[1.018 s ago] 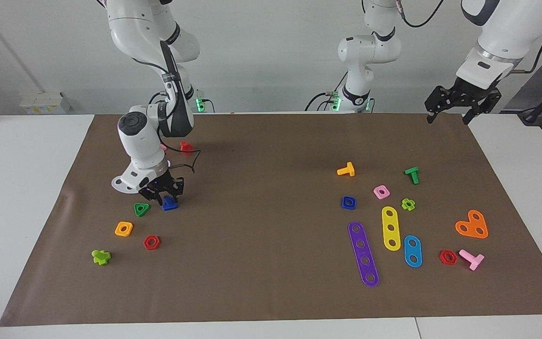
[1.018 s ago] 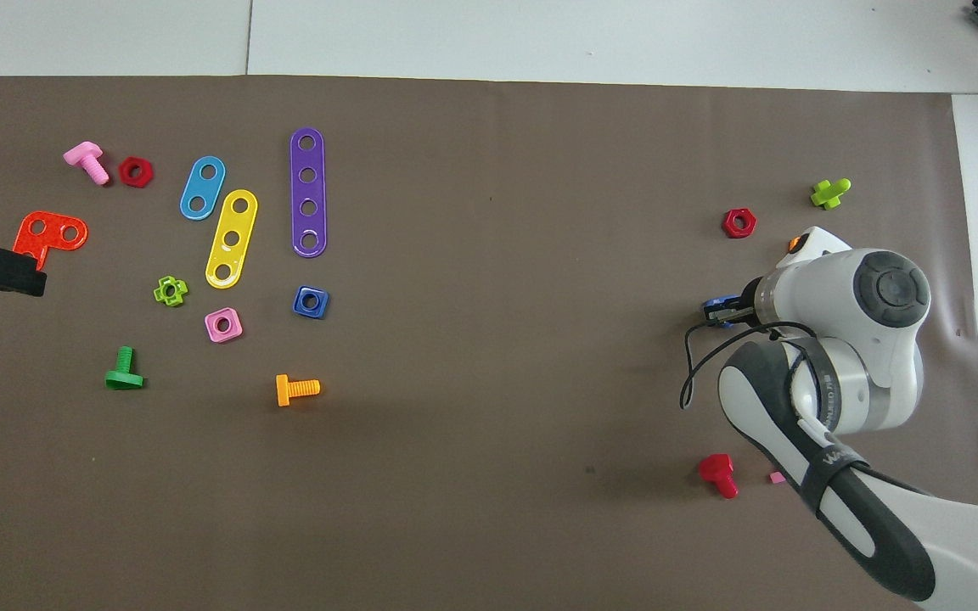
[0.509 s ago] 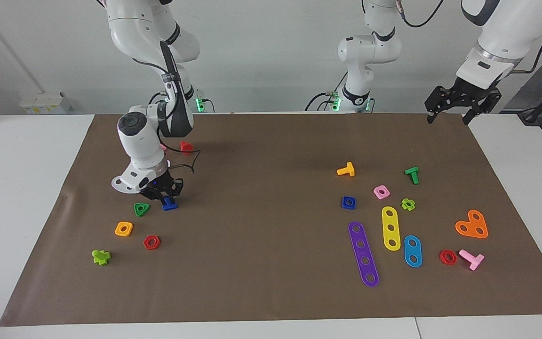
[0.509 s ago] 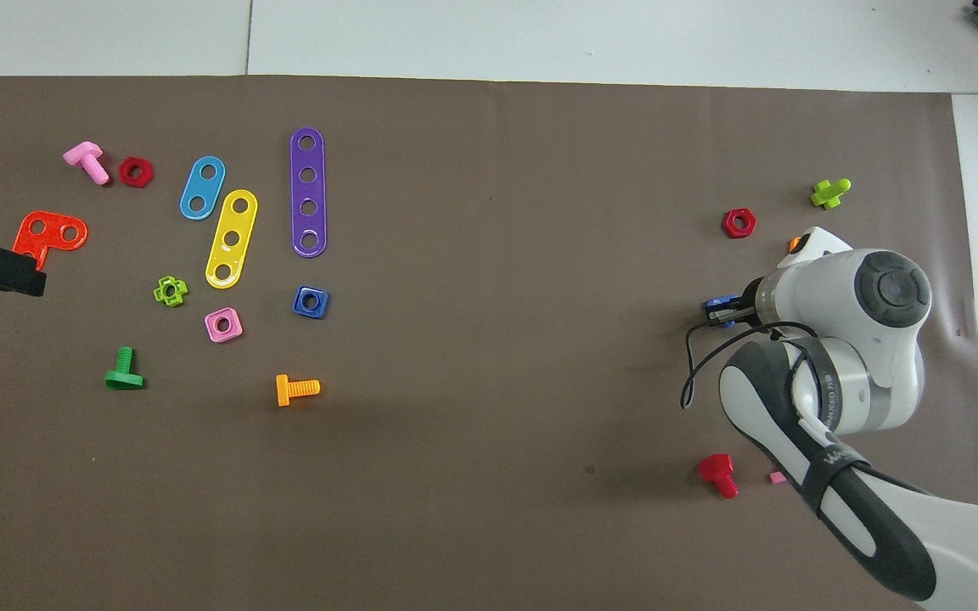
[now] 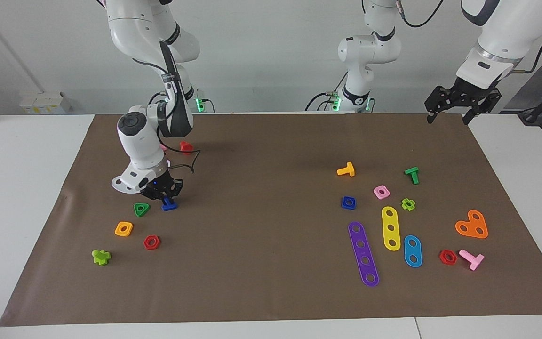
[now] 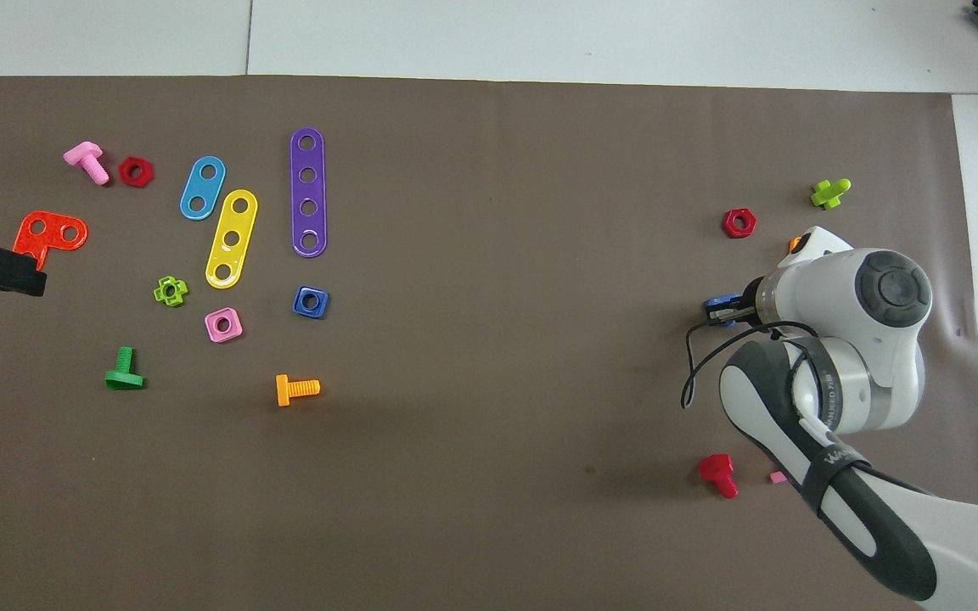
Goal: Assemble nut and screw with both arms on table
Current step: 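Carry the blue screw to the table centre and set it upright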
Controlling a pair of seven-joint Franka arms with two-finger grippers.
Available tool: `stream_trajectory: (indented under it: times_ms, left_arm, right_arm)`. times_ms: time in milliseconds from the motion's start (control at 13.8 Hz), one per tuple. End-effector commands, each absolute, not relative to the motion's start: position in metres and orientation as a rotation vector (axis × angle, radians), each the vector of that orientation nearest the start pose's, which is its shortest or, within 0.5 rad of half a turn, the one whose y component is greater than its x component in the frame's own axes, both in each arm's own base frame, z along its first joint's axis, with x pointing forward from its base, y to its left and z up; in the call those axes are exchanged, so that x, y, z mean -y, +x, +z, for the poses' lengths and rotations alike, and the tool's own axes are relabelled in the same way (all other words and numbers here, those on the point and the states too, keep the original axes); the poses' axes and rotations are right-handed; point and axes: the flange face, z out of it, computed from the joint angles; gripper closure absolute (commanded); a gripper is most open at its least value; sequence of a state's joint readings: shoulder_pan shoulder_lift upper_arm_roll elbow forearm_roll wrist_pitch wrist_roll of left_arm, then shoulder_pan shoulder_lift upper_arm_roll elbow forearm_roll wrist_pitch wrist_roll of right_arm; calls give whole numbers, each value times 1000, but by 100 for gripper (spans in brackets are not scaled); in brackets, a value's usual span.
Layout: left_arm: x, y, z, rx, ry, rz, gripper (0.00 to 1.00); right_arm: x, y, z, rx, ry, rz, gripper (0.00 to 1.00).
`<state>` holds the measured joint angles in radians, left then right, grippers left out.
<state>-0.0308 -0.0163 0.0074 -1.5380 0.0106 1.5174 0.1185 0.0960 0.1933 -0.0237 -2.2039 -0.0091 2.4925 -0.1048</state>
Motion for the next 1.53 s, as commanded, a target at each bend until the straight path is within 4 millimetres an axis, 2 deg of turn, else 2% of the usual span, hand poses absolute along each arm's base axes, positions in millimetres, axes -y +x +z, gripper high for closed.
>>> stream_trajectory:
  times_ms: [0,364,509,582,800,945,1091,1236,1382,1455]
  left_arm:
    - [10,536,645,-210,-3121,18,0]
    - [8,536,645,-205,-3122,18,0]
    - [8,536,645,-205,-3122,18,0]
    - [8,536,645,-205,-3122,18,0]
    - [8,536,645,-205,-3122,18,0]
    - [8,536,645,-205,-3122,18,0]
    - [10,536,645,-210,-3121,18,0]
    - [8,536,645,-205,-3122,18,0]
    - [8,536,645,-205,-3122,18,0]
    - [10,536,645,-207,-3121,18,0]
  right_arm:
    - [-46,565,331,233,-3125,-156,100]
    - [-97,584,394,70,-3121,-144,100]
    - [-120,590,425,35,-3120,-121,100]
    - [-136,591,438,9,-3118,-115,100]
    - [-189,586,455,-8,-3100,-153,100]
    - [-233,582,456,-69,-3085,-165,100]
    - [-285,588,452,-150,-3064,-179,100]
    - [-329,585,440,-223,-3050,-180,100]
    - [-355,574,428,-237,-3044,-180,100]
    - [-362,570,424,-239,-3048,-174,100]
